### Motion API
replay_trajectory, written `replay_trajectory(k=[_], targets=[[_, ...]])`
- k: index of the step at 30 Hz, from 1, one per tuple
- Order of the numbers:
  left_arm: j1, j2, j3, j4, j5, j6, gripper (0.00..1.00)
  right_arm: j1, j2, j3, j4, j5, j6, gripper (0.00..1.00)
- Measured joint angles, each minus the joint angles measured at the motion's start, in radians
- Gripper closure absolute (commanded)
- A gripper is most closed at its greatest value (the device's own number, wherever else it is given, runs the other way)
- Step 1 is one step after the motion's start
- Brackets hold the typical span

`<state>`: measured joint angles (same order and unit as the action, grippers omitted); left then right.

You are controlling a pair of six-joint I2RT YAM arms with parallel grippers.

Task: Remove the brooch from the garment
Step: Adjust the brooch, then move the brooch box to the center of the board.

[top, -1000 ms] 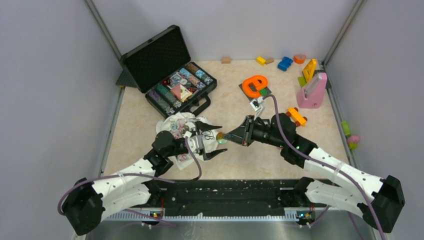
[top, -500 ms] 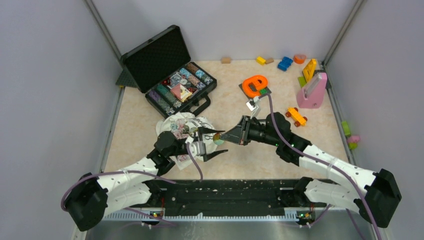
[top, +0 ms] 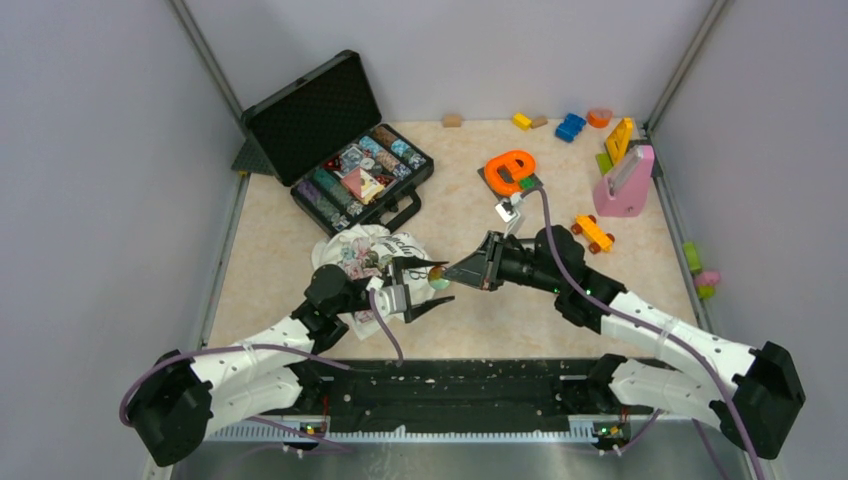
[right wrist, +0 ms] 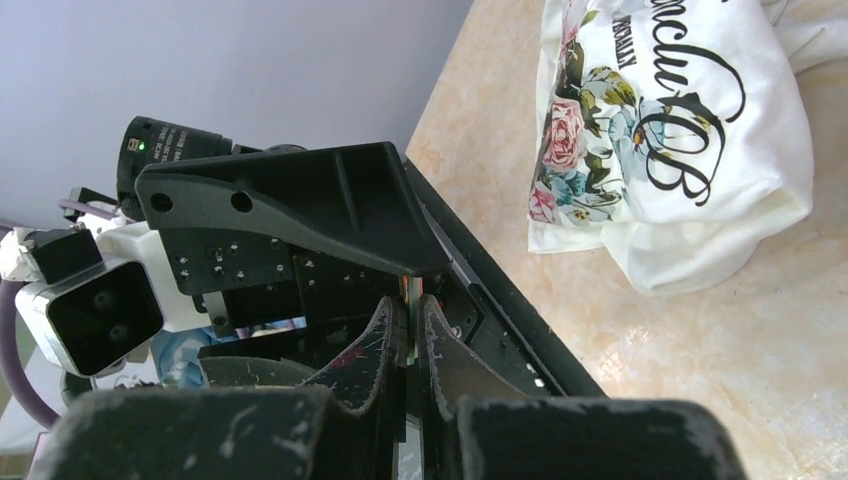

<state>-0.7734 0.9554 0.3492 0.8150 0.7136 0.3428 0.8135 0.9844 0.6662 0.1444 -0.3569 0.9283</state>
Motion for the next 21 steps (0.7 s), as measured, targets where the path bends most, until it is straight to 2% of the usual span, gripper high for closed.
replay_trajectory(k=[6, 11, 15, 17, 21], targets=[[0.000, 0.000, 0.000, 0.003, -0.005, 0.002, 0.46, -0.001, -0.019, -0.001, -0.018, -0.002, -0.001, 1.00], [0.000, 0.000, 0.000, 0.001, -0.011, 0.003, 0.64, -0.003, -0.021, -0.001, -0.025, -0.005, 0.000, 0.99], [0.000, 0.000, 0.000, -0.001, -0.011, 0.005, 0.70, -0.004, -0.021, -0.003, -0.026, -0.006, -0.004, 0.50], [0.000, 0.000, 0.000, -0.004, -0.011, 0.005, 0.74, -0.014, -0.026, -0.003, -0.050, 0.002, -0.025, 0.37], [0.000, 0.002, 0.000, -0.024, -0.018, 0.005, 0.74, -0.073, -0.052, 0.021, -0.191, 0.039, -0.107, 0.09]])
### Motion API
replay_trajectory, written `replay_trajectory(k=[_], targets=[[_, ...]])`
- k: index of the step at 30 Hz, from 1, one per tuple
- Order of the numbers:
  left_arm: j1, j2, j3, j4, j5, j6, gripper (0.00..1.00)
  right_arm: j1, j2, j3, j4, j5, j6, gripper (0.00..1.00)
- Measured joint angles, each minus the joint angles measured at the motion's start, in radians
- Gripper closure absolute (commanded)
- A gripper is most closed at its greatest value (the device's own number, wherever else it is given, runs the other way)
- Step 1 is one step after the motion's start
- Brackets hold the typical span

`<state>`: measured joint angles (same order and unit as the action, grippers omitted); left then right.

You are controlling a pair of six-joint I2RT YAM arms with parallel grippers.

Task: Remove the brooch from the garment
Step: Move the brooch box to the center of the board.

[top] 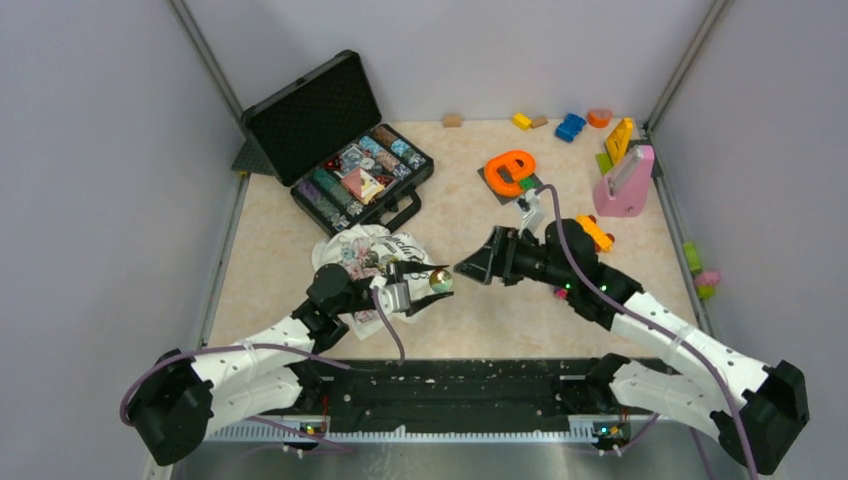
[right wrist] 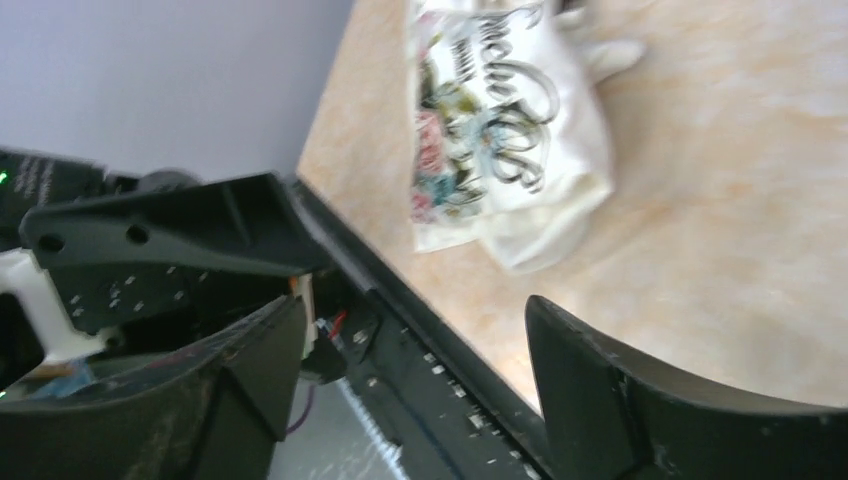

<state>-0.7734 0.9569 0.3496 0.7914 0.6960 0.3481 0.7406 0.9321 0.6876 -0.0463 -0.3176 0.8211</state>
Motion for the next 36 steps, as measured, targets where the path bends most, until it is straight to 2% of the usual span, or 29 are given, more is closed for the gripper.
replay_trajectory(k=[1, 2, 6, 12, 18, 23, 31, 36], targets=[[0.000, 0.003, 0.000, -0.006, -0.003, 0.000, 0.74, -0.020, -0.009, 0.016, -0.051, 0.021, -0.034, 0.03], [0.000, 0.008, 0.000, -0.010, -0.007, 0.000, 0.74, -0.036, -0.014, 0.034, -0.097, 0.045, -0.061, 0.02], [0.000, 0.035, 0.009, -0.022, -0.016, 0.000, 0.74, -0.088, -0.024, 0.114, -0.296, 0.234, -0.215, 0.01], [0.000, 0.068, 0.011, -0.038, -0.024, -0.001, 0.74, -0.221, 0.087, 0.145, -0.409, 0.385, -0.346, 0.01], [0.000, 0.069, 0.015, -0.040, -0.024, -0.002, 0.74, -0.440, 0.233, 0.137, -0.360, 0.335, -0.397, 0.01], [0.000, 0.069, 0.018, -0.041, -0.023, -0.003, 0.74, -0.557, 0.386, 0.137, -0.282, 0.257, -0.433, 0.01], [0.000, 0.069, 0.024, -0.045, -0.020, -0.005, 0.74, -0.582, 0.541, 0.137, -0.201, 0.150, -0.436, 0.01], [0.000, 0.069, 0.024, -0.058, -0.020, -0.005, 0.74, -0.572, 0.564, 0.116, -0.139, 0.073, -0.408, 0.01]])
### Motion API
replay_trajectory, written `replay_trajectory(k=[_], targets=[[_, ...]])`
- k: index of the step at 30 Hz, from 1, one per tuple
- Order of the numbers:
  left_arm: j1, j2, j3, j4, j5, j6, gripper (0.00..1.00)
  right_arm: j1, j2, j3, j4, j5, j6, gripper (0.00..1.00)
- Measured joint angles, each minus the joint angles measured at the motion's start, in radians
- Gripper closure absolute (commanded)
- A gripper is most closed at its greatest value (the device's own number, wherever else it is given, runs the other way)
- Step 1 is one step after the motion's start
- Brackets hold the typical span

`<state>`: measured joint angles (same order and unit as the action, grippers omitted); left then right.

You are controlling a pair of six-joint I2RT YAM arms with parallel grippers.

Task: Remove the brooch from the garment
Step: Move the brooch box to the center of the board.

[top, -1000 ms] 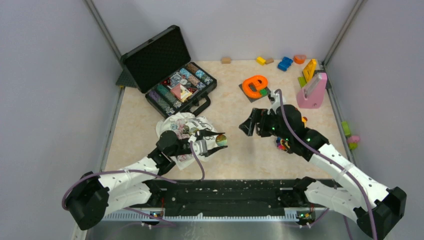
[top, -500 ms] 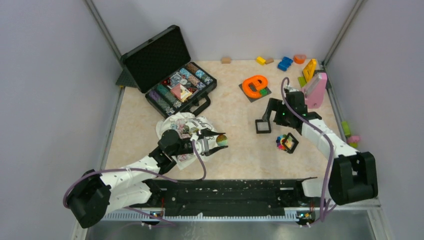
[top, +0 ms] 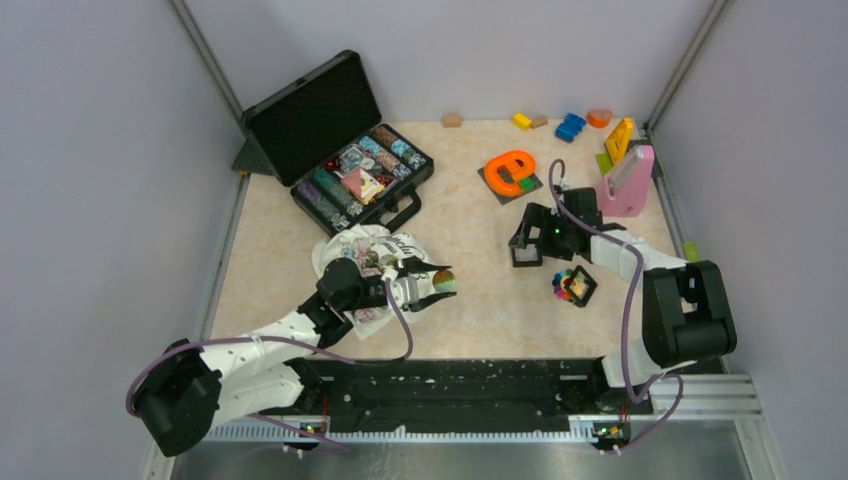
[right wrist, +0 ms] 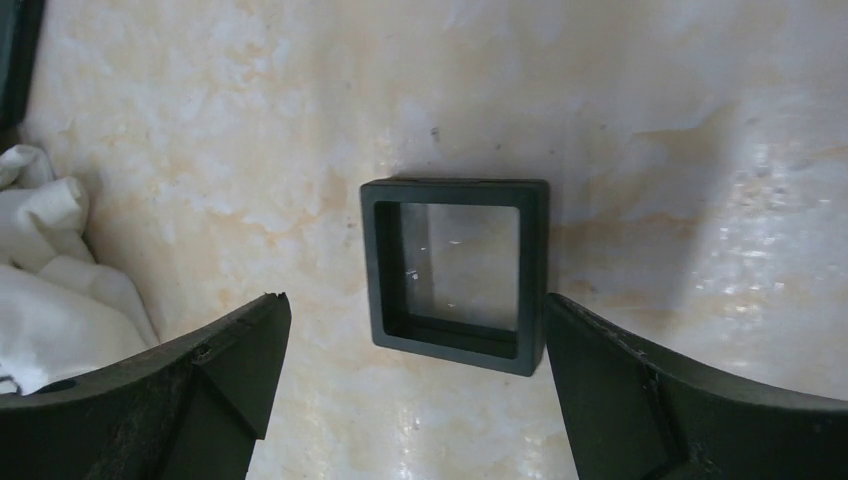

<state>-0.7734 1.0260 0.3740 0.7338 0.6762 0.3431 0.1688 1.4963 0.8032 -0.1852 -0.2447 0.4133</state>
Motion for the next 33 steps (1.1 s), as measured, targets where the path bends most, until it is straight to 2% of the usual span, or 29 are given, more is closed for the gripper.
replay_trajectory(k=[12, 15, 20, 25, 27, 33], targets=[[0.000, 0.000, 0.006, -0.009, 0.000, 0.001, 0.74, 0.148, 0.002, -0.046, 0.097, -0.234, 0.142, 0.01], [0.000, 0.005, 0.006, -0.009, 0.000, 0.002, 0.74, 0.166, -0.019, -0.039, 0.076, -0.288, 0.140, 0.01], [0.000, 0.013, 0.008, -0.018, 0.000, 0.005, 0.74, 0.169, -0.083, 0.052, -0.042, -0.208, 0.000, 0.01], [0.000, 0.013, 0.014, -0.027, 0.000, 0.007, 0.74, 0.169, -0.110, 0.074, -0.021, -0.051, -0.163, 0.01], [0.000, 0.013, 0.016, -0.031, 0.000, 0.008, 0.74, 0.161, -0.090, 0.074, -0.009, -0.017, -0.203, 0.01], [0.000, 0.013, 0.016, -0.039, 0.000, 0.016, 0.74, 0.118, 0.074, 0.089, 0.047, -0.037, -0.248, 0.01]])
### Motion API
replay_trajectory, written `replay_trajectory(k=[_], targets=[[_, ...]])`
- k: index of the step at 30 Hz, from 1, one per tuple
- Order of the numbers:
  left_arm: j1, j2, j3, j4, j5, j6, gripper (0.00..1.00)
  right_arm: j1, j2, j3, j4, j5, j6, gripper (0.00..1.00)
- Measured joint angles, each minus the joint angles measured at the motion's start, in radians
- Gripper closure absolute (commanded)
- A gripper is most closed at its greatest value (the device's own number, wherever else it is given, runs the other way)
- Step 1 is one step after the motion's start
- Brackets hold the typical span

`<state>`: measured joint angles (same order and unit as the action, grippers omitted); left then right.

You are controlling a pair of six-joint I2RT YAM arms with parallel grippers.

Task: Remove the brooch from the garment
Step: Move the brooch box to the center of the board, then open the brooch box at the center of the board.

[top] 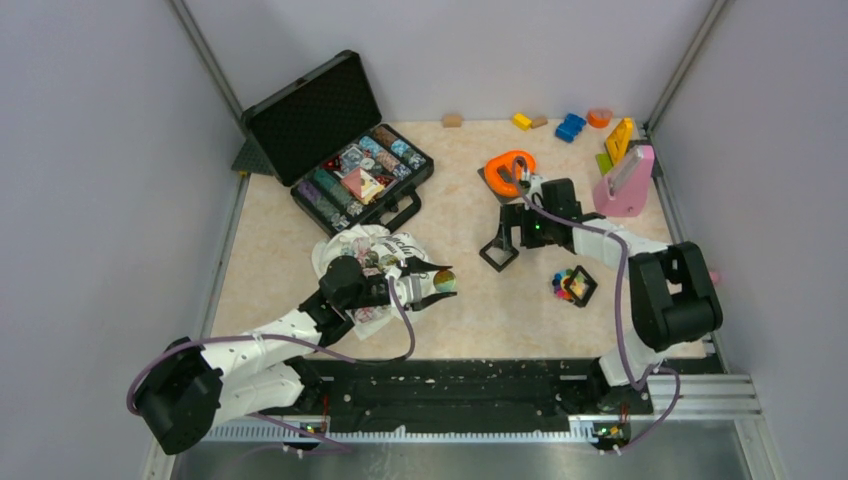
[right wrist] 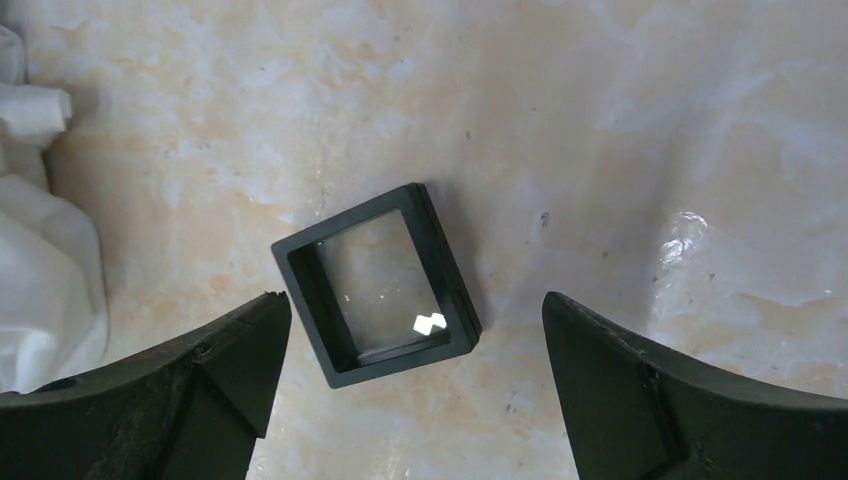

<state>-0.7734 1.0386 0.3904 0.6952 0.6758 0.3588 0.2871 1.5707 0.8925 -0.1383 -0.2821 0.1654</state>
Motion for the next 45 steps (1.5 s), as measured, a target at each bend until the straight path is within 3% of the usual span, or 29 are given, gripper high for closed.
replay_trajectory(k=[5, 11, 21, 29, 45], targets=[[0.000, 0.000, 0.000, -0.002, 0.000, 0.007, 0.74, -0.006, 0.100, 0.033, 0.000, -0.069, -0.008, 0.01], [0.000, 0.000, 0.001, -0.016, 0.000, 0.011, 0.73, 0.031, 0.110, 0.038, 0.009, -0.106, -0.034, 0.04], [0.000, 0.000, 0.001, -0.023, 0.000, 0.011, 0.73, 0.152, 0.110, 0.092, -0.068, 0.080, -0.134, 0.11], [0.000, 0.001, 0.006, -0.025, 0.000, 0.012, 0.73, 0.200, 0.120, 0.113, -0.119, 0.184, -0.200, 0.11], [0.000, 0.012, 0.014, -0.031, 0.000, 0.019, 0.74, 0.241, 0.160, 0.144, -0.160, 0.223, -0.252, 0.10]])
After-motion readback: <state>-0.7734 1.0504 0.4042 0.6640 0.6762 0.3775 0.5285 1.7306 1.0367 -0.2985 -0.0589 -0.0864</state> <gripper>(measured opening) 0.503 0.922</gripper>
